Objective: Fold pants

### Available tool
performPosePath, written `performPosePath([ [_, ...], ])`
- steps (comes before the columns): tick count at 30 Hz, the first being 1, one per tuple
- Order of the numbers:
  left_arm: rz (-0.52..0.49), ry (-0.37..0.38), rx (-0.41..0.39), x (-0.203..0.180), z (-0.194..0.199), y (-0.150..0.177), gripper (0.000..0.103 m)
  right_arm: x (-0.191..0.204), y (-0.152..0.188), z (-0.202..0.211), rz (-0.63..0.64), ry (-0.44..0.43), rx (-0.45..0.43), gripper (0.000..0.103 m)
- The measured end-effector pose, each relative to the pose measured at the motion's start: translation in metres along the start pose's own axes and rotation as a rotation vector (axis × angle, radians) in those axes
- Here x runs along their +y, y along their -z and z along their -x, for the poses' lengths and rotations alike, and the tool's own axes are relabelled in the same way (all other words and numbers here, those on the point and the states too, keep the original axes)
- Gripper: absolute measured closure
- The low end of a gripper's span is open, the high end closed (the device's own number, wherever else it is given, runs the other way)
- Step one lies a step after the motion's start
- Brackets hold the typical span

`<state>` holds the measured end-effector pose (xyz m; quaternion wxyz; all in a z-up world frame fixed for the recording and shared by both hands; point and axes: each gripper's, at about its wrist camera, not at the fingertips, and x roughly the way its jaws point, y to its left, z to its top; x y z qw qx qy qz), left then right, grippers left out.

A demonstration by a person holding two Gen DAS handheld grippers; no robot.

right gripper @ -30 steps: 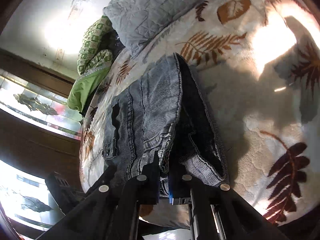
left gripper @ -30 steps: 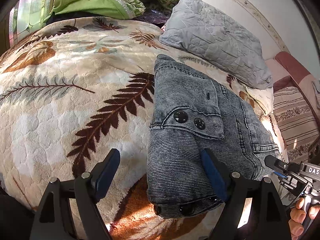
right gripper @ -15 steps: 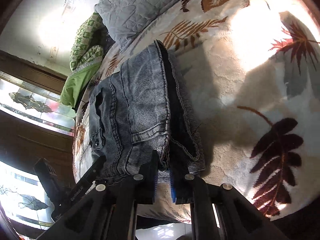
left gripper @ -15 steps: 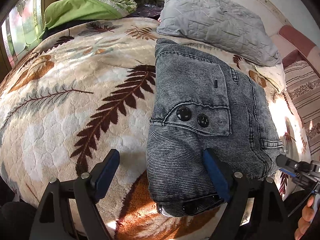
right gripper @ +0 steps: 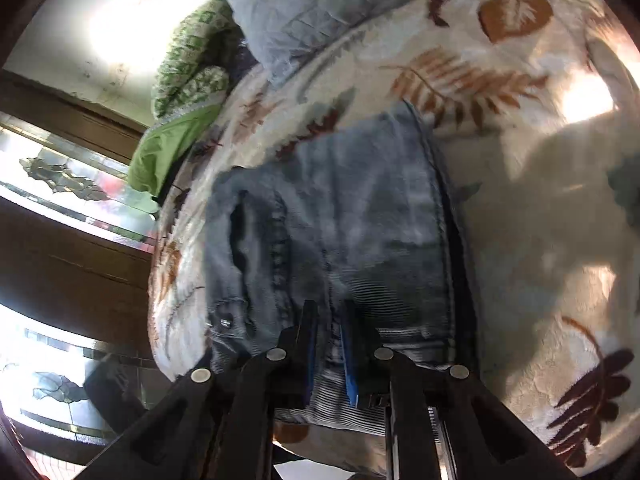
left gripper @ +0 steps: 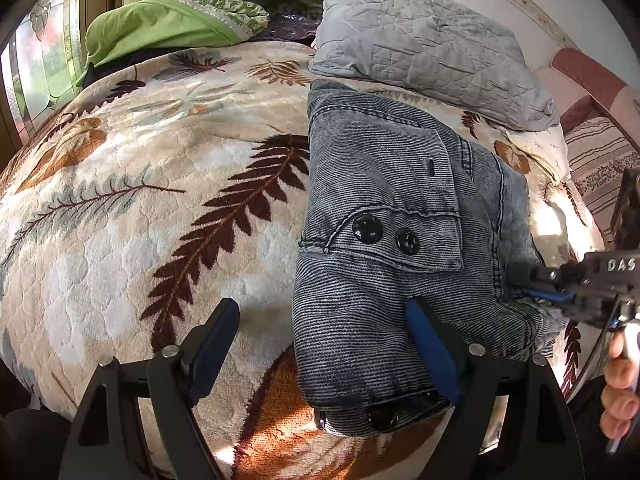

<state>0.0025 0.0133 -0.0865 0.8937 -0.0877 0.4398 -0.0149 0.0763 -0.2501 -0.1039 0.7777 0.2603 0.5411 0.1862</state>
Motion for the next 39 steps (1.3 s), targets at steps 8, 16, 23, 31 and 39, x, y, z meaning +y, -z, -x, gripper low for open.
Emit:
performPosePath([
  [8,0.010,0.009,0.000,0.001,-0.001,-0.002,0.016,0.035,-0.036,0.021,0.078,-0.047,-0.053,0.081],
  [16,0.009,0.018,-0.001,0.002,-0.001,-0.002,0.015,-0.016,-0.095,-0.026,-0.071,0.044,-0.039,0.037],
  [23,0.040,0.032,0.000,0.006,-0.001,-0.003,0.014,-0.001,-0.072,0.030,0.025,0.043,-0.132,0.035],
  [31,0.041,0.028,0.002,0.004,0.001,-0.004,0.014,-0.004,-0.039,0.001,0.035,-0.086,0.010,0.035],
  [39,0.059,0.013,-0.050,0.012,0.026,-0.029,0.015,0.018,-0.020,-0.012,0.223,0.078,0.006,0.037],
])
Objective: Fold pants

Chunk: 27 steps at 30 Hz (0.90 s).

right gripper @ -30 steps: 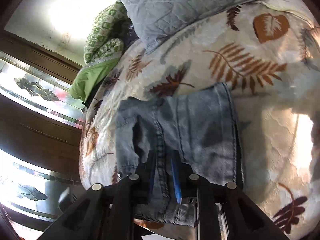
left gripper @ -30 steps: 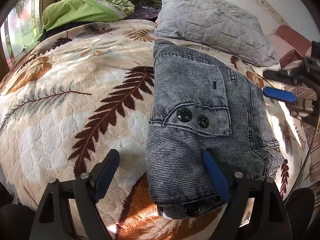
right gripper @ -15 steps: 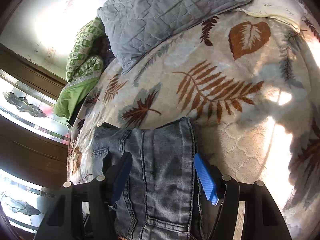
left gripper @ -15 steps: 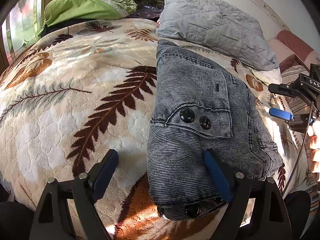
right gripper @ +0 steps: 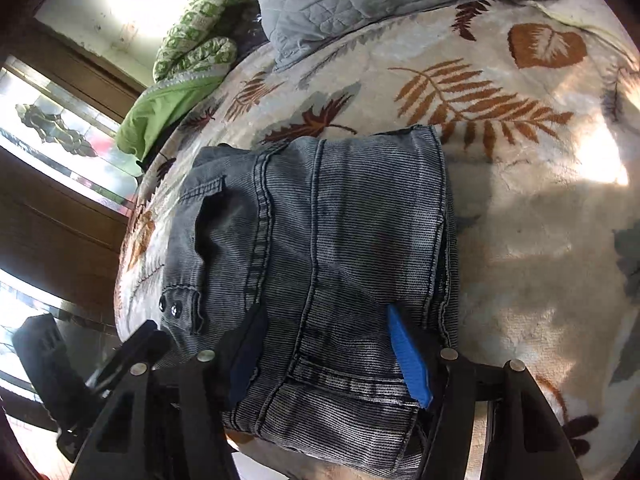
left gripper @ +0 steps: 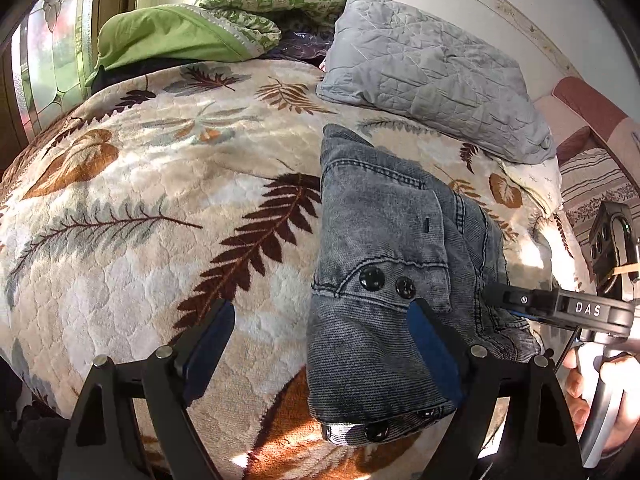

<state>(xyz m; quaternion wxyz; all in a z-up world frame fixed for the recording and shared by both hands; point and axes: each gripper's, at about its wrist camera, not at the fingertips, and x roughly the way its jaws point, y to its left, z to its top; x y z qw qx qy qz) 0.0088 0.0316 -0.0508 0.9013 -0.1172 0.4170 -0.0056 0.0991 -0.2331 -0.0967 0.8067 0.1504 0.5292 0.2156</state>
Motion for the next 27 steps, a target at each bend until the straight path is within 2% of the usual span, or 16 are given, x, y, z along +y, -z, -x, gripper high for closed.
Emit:
performPosePath([
  [4,0.021,-0.019,0.007,0.012,-0.004,-0.014,0.015,0.007,0.002,-0.004,0.047,0.032,-0.013,0.037],
  [7,0.055,0.015,0.028,0.022,-0.011,-0.027,0.015,0.003,0.004,-0.004,0.043,0.021,-0.018,0.037],
  [9,0.107,0.104,0.063,0.030,-0.023,-0.041,0.015,0.002,0.004,-0.003,0.037,0.015,-0.017,0.037],
  [13,0.287,0.311,0.170,0.050,-0.063,-0.073,0.015,0.001,0.004,-0.002,0.037,0.004,-0.016,0.037],
  [18,0.398,0.470,0.304,0.047,-0.117,-0.097,0.015,-0.005,0.005,-0.001,0.023,-0.033,-0.029,0.037],
  [19,0.417,0.494,0.320,0.044,-0.123,-0.099,0.019,-0.005,0.006,0.000,0.023,-0.040,-0.032,0.037],
  [20,0.420,0.522,0.336,0.039,-0.129,-0.101,0.033,-0.006,0.006,0.000,0.024,-0.047,-0.035,0.037],
  [21,0.405,0.541,0.352,0.031,-0.134,-0.102,0.046,-0.007,0.006,0.000,0.024,-0.055,-0.037,0.037],
  [22,0.381,0.529,0.372,0.024,-0.138,-0.104,0.067,-0.008,0.006,0.000,0.021,-0.063,-0.039,0.037],
  [24,0.309,0.449,0.371,0.009,-0.139,-0.108,0.073,-0.011,0.007,0.001,0.013,-0.080,-0.043,0.037],
  [25,0.225,0.397,0.340,-0.004,-0.133,-0.110,0.077,-0.011,0.008,0.002,0.010,-0.088,-0.045,0.037],
  [27,-0.008,0.305,0.220,-0.039,-0.110,-0.109,0.080,-0.012,0.009,0.002,0.006,-0.099,-0.051,0.037],
])
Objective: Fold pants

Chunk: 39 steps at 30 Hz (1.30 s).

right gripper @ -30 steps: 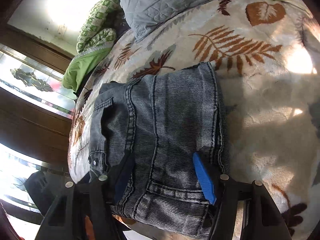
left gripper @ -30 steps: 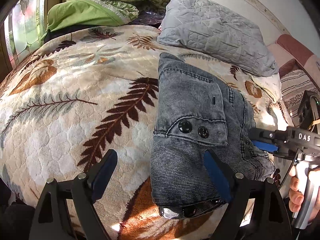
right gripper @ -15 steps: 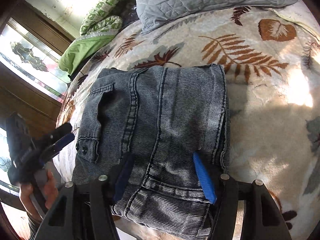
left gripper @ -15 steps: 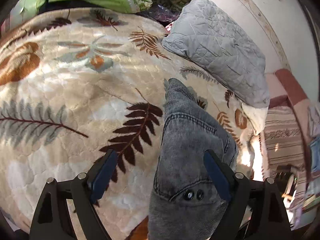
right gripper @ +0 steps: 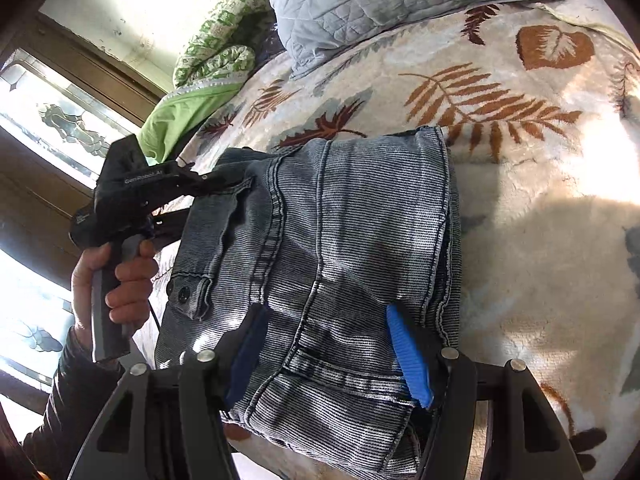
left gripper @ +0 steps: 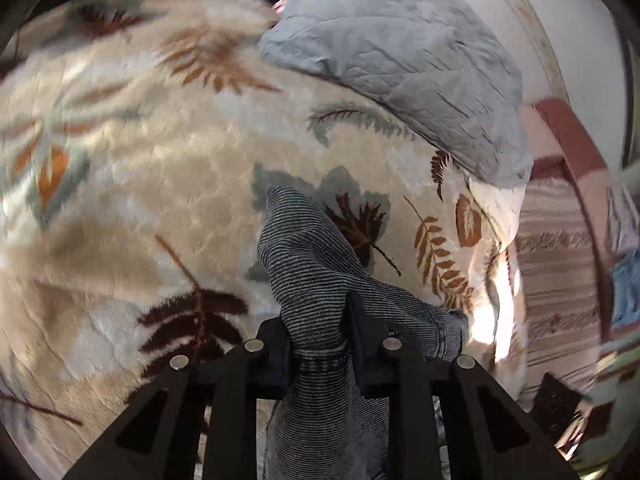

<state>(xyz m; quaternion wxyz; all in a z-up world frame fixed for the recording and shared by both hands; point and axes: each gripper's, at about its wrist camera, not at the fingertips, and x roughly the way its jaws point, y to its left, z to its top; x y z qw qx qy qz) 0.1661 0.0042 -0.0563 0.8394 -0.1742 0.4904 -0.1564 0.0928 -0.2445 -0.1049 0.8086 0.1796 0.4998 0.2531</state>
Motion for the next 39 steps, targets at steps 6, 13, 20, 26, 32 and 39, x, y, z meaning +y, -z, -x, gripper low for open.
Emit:
performPosePath([
  [6,-0.133,-0.126,-0.044,-0.014,-0.001,0.004,0.065,0.004,0.004,-0.001,0.016,0.015,-0.007,0.037],
  [13,0.181,-0.003,-0.052,0.053,0.057,0.040,0.030,0.015,-0.001,0.003,0.007,0.050,0.015,0.037],
  [20,0.052,-0.079,0.098,0.030,0.050,0.112,0.031,0.058,-0.022,0.024,0.039,-0.068,-0.057,0.037],
  [26,-0.011,-0.142,0.047,0.015,0.056,0.124,0.034,0.041,-0.012,-0.018,-0.017,0.023,0.101,0.038],
  [32,-0.030,-0.149,0.029,0.012,0.048,0.126,0.034,0.100,-0.084,0.008,0.136,0.017,0.046,0.038],
  [39,-0.067,-0.145,0.003,0.014,0.046,0.127,0.034,0.147,-0.158,-0.089,0.268,0.141,0.214,0.038],
])
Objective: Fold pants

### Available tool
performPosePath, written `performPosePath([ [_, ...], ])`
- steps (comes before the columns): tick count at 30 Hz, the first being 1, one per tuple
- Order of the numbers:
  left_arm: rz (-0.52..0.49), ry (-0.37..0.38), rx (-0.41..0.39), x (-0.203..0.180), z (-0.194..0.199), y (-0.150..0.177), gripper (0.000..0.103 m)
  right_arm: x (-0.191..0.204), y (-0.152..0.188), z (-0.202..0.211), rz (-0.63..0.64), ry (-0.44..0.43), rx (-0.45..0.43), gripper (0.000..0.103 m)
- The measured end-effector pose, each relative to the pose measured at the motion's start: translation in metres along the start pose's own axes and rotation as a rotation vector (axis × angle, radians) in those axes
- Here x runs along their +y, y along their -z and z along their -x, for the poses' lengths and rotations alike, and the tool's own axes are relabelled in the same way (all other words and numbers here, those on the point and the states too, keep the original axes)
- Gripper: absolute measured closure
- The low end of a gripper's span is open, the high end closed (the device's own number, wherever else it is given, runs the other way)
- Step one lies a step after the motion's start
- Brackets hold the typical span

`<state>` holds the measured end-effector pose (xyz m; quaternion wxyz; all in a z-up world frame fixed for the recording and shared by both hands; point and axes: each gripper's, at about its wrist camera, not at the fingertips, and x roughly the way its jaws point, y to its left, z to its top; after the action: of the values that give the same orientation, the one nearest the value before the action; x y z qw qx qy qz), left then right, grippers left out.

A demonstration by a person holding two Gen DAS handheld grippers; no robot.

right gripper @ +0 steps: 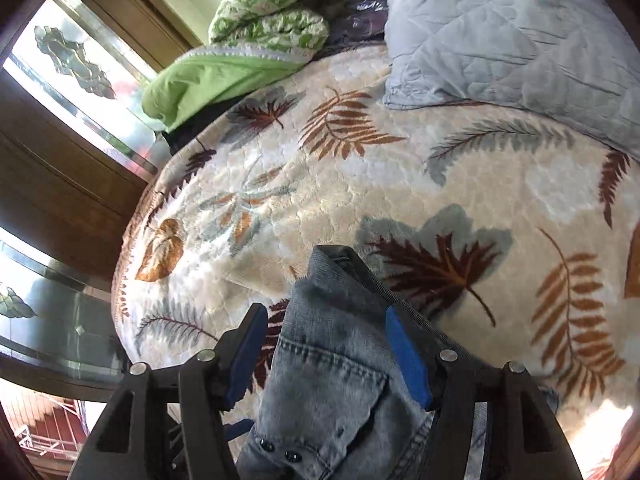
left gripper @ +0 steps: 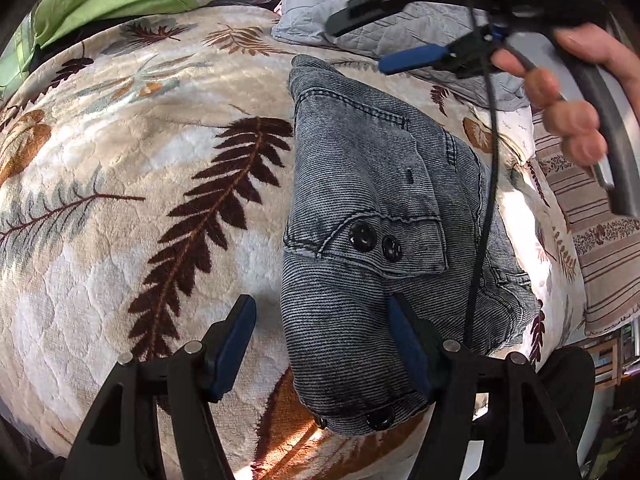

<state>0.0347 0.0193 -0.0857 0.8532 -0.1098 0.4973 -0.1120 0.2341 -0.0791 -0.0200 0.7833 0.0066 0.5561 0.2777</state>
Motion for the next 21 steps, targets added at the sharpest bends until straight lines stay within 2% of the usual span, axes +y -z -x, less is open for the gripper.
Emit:
performPosePath([
  [4,-0.016,0.003,-0.014,0.002,0.003,0.005,0.034,0.016,-0.017,-0.048,0.072,0.091,0.110,0.038],
  [5,-0.016,0.005,-0.016,0.002,0.003,0.006,0.034,0.017,-0.018,-0.055,0.081,0.110,0.117,0.041],
  [6,-0.015,0.009,-0.020,0.002,0.003,0.006,0.034,0.017,-0.018,-0.060,0.090,0.120,0.129,0.054],
  [7,-0.011,0.013,-0.020,0.004,0.003,0.006,0.034,0.014,-0.018,-0.066,0.087,0.138,0.152,0.083],
  [9,-0.005,0.018,-0.019,0.005,0.003,0.005,0.034,0.012,-0.019,-0.068,0.086,0.190,0.132,0.089],
  [11,-0.016,0.012,-0.020,0.008,0.005,0.009,0.034,0.008,-0.022,-0.056,0.073,0.238,0.034,0.096],
  [13,-0.019,0.008,-0.024,0.007,0.005,0.009,0.034,0.001,-0.026,-0.041,0.028,0.273,-0.060,0.096],
  [14,-0.015,0.011,-0.024,0.008,0.006,0.009,0.034,-0.004,-0.027,-0.036,0.004,0.272,-0.076,0.095],
  [17,-0.015,0.005,-0.029,0.006,0.005,0.010,0.033,-0.009,-0.018,-0.009,-0.023,0.231,-0.151,0.094],
  [18,-0.015,0.002,-0.031,0.005,0.005,0.010,0.033,-0.009,-0.013,-0.001,-0.034,0.178,-0.158,0.094],
  [19,-0.013,0.001,-0.032,0.004,0.005,0.010,0.033,-0.010,-0.006,0.004,-0.048,0.110,-0.145,0.091],
  [20,-0.011,0.003,-0.032,0.004,0.005,0.010,0.033,-0.011,0.002,0.005,-0.056,0.053,-0.118,0.079],
  [21,-0.007,0.005,-0.033,0.004,0.005,0.010,0.033,-0.009,0.011,0.002,-0.043,0.028,-0.082,0.072],
])
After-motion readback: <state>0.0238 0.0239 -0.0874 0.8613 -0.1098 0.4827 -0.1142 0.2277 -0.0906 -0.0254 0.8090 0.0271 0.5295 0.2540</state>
